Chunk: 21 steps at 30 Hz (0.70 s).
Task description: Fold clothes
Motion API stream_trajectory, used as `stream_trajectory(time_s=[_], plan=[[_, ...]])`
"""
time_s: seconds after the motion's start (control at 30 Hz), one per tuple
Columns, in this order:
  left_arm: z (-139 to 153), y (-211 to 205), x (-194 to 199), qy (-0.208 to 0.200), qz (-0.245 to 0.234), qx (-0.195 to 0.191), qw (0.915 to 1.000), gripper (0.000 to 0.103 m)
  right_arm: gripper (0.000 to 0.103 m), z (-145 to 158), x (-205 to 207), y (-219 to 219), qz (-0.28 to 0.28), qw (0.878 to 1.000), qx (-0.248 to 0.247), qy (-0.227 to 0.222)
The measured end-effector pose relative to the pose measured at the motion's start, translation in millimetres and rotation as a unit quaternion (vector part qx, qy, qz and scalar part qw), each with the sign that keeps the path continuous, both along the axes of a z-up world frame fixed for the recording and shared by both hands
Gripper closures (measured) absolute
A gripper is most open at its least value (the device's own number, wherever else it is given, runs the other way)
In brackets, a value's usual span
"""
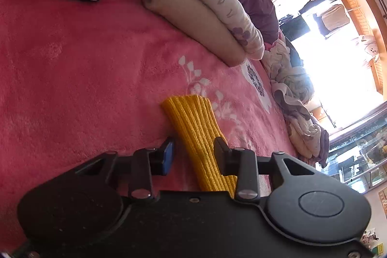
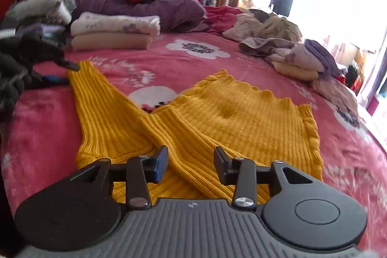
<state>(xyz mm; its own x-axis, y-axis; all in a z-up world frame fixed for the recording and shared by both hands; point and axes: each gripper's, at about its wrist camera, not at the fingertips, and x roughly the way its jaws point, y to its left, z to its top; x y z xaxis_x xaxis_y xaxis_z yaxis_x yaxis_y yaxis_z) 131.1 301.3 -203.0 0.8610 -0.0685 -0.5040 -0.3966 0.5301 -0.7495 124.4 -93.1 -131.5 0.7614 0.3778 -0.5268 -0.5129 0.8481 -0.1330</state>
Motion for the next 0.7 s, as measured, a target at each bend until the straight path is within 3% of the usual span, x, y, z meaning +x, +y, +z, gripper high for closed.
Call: stream_trajectory(time_s=[0.17,0.27,0.37,0.53,0.7], plan=[[4,-5,5,-0.003,0.005,0.017,0.9998,0.08,0.059,4,-6,-88,-0.103,0.99,0.099,0.013],[15,-15,8,-0.004,-0.001,0.042,0.9991,0.095,0.053,-7,-9,-129,-0.131,0.977,0.161,0.04],[32,-32,8,-0.017,-0.003,0.086,0.9961,0.096,0.053,-19,-14,-147,-0.142,0.974,0.17,0.045],[66,-72,-5,-0.061,-0.026,0.174,0.9824,0.096,0.056,-31,-16,-155,-0.135,0.968,0.206,0.044],[100,-122,-12,-0.107,-0.065,0.254,0.9592,0.096,0.058,-34,-11,-159,-0.113,0.967,0.223,0.04]])
